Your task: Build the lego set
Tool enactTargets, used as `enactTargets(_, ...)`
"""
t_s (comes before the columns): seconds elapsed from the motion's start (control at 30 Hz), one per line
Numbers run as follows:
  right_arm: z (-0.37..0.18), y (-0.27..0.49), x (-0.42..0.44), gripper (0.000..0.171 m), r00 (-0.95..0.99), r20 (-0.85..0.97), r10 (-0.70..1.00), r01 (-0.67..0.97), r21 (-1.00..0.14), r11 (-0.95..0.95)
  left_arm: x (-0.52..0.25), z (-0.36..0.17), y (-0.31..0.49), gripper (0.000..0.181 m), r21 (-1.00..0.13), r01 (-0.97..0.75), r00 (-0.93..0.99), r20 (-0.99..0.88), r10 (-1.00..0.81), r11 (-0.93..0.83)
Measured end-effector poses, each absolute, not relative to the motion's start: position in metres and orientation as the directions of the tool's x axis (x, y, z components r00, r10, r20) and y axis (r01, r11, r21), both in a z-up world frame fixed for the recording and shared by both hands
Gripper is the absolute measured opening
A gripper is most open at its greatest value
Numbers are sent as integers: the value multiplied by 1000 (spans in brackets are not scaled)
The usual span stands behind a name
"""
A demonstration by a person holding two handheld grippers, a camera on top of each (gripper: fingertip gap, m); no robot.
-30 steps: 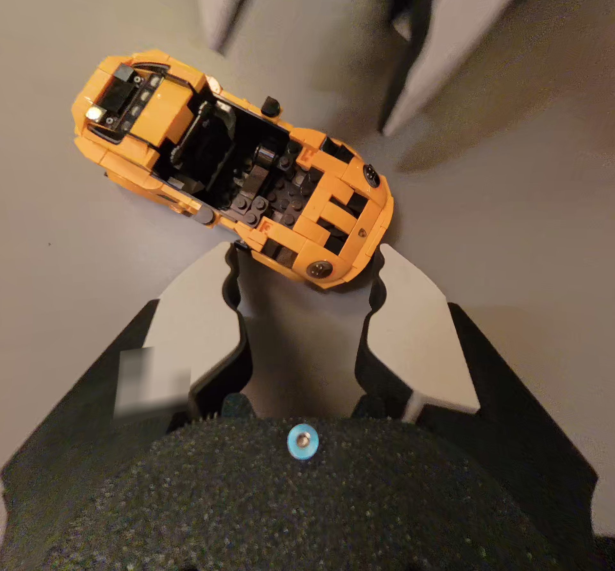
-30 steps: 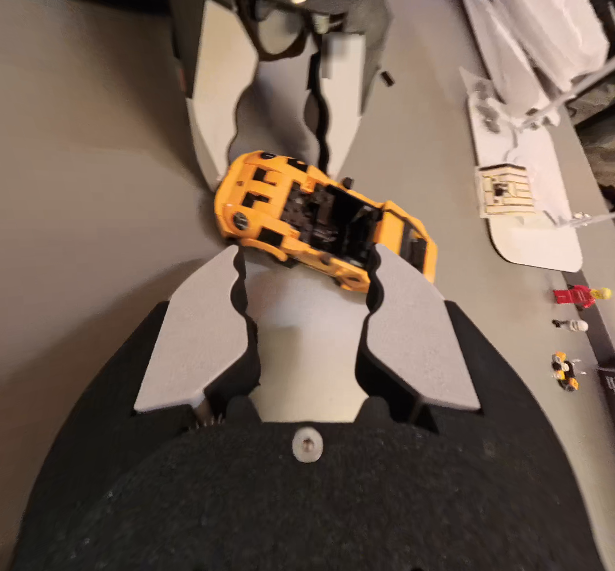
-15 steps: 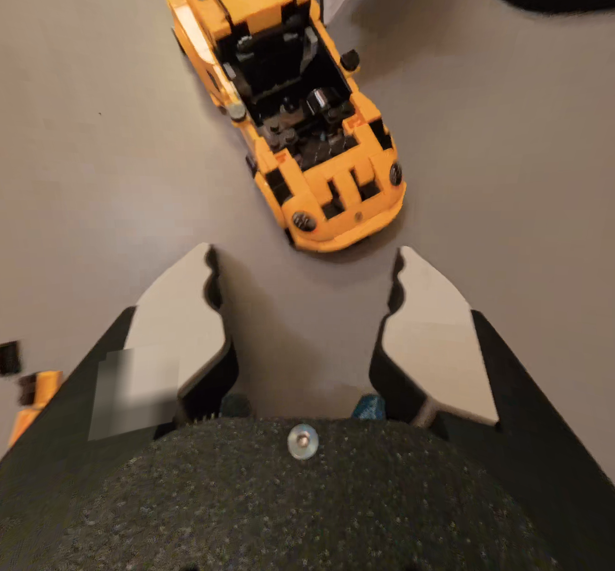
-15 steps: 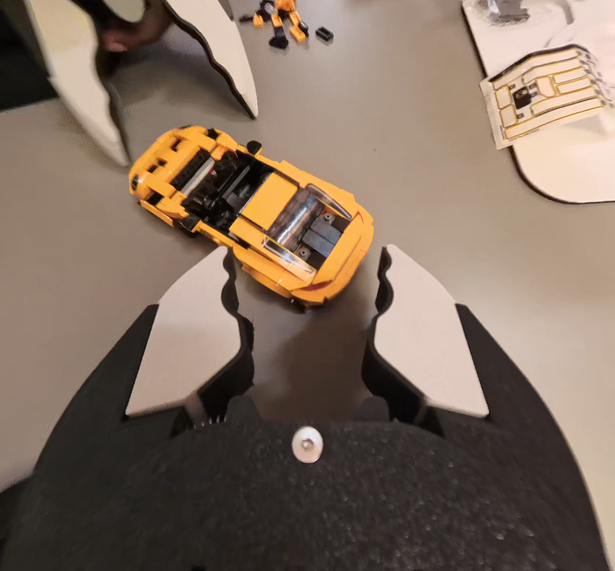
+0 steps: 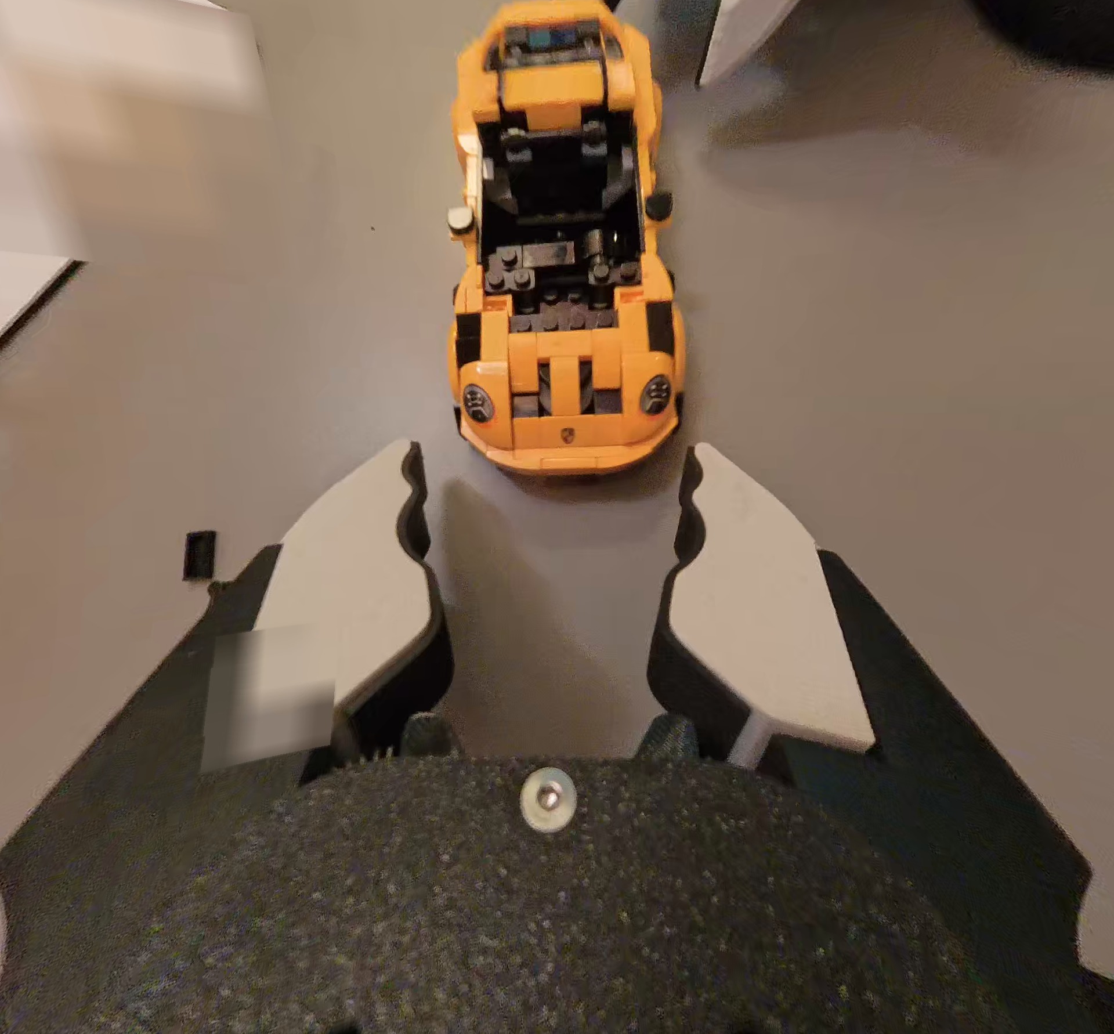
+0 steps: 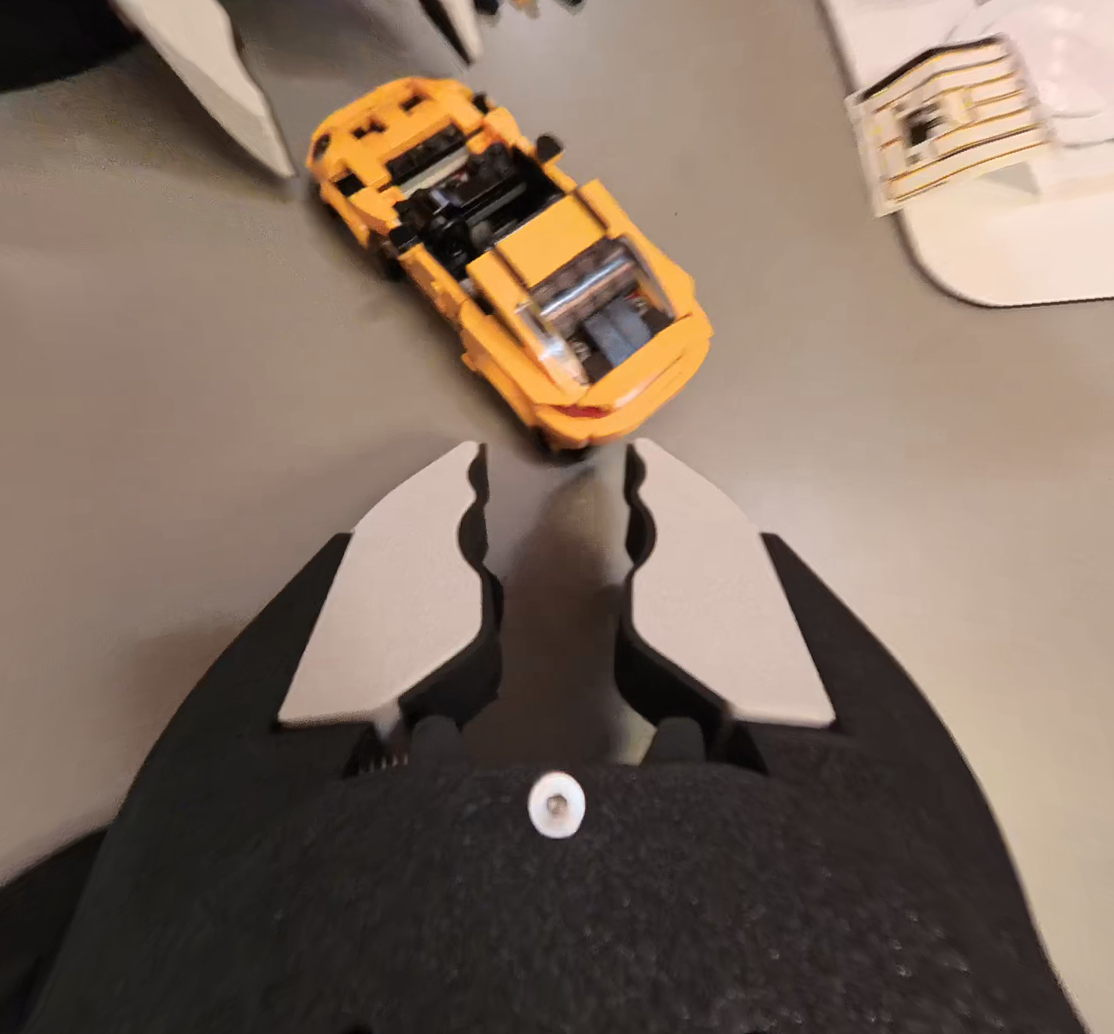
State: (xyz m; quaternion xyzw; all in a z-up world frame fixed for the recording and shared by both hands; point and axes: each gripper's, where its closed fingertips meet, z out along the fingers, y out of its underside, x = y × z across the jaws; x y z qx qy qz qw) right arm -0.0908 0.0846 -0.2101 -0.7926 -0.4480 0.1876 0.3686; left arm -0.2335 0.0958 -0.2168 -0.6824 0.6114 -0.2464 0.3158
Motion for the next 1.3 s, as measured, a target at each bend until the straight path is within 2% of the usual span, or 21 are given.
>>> enactTargets(0.07, -203, 96, -89, 68, 568, 75, 819, 542, -783, -304, -235, -211, 94, 81, -757, -648, 144, -10, -989, -87)
enactTargets(0.17, -207, 101, -96, 79, 566, 81, 820, 542, -786, -297, -229, -214, 87, 84, -745, -661, 142, -3, -990, -93)
enactTargets(0.23, -215, 99, -101, 75, 549, 93, 831, 578, -760, -297, -223, -221, 86, 86, -722, -689, 138, -41, -990, -66)
enactTargets(0.33, -217, 99, -102, 63, 551, 139, 823, 616, -732, -289, -224, -224, 95, 70, -696, -717, 143, -132, -981, -11)
enactTargets(0.4, -217, 98, -99, 52, 550, 168, 818, 634, -722, -277, -224, -223, 94, 70, -716, -698, 129, -111, -985, -11)
enactTargets(0.67, -217, 95, -97, 50, 547, 165, 820, 630, -727, -274, -224, -223, 96, 71, -742, -670, 129, -118, -985, 1)
enactTargets(0.73, -216, 94, -99, 50, 551, 149, 821, 612, -741, -276, -221, -219, 95, 85, -765, -643, 129, -105, -986, -2)
enactTargets(0.8, -208, 95, -102, 56, 557, 119, 822, 558, -786, -264, -219, -209, 95, 91, -797, -604, 135, -99, -986, -3)
enactTargets(0.87, -189, 95, -105, 59, 564, 68, 823, 456, -857, -242, -219, -192, 98, 89, -845, -535, 164, -89, -983, -13)
enactTargets(0.97, -151, 102, -101, 67, 606, 24, 795, 284, -940, -187, -220, -146, 109, 74, -944, -325, 258, -37, -965, -51)
enactTargets(1.03, -128, 116, -94, 73, 665, 51, 745, 219, -967, -129, -233, -98, 125, 33, -992, -115, 378, 7, -926, -54)
enactTargets(1.07, -117, 125, -88, 54, 696, 84, 713, 215, -972, -96, -244, -75, 136, 2, -999, -34, 440, 9, -898, -26)
enactTargets(1.17, -75, 156, -64, 0, 772, 238, 589, 288, -958, 10, -260, -20, 156, 0, -995, 96, 484, 15, -875, 36)
enactTargets(1.23, -39, 182, -53, 0, 809, 281, 515, 290, -955, 65, -263, 0, 177, 0, -992, 89, 540, -30, -841, 92)
enactTargets(1.3, 1, 211, -33, 0, 862, 348, 369, 306, -937, 168, -261, 14, 199, 0, -989, 84, 580, -50, -813, 121)
